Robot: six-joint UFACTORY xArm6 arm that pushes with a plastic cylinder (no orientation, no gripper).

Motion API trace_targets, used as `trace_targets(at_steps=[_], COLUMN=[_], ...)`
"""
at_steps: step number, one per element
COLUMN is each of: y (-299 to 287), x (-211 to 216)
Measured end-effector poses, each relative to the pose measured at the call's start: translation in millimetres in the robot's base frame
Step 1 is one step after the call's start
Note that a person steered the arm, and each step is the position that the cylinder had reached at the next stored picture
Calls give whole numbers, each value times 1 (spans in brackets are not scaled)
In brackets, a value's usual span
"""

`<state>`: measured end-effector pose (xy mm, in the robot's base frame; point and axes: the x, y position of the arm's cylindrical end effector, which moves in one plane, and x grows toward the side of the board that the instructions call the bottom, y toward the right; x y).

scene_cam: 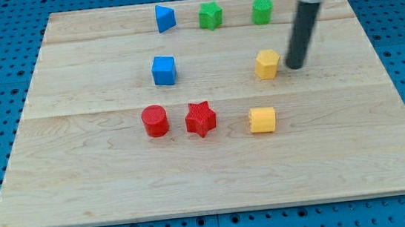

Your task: Slightly push the yellow heart downwards

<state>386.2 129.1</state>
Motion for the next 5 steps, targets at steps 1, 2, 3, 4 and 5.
trace_targets(at_steps=[1,2,3,4,5], y=[1,1,-1,-30,-69], x=[0,0,27,58,105])
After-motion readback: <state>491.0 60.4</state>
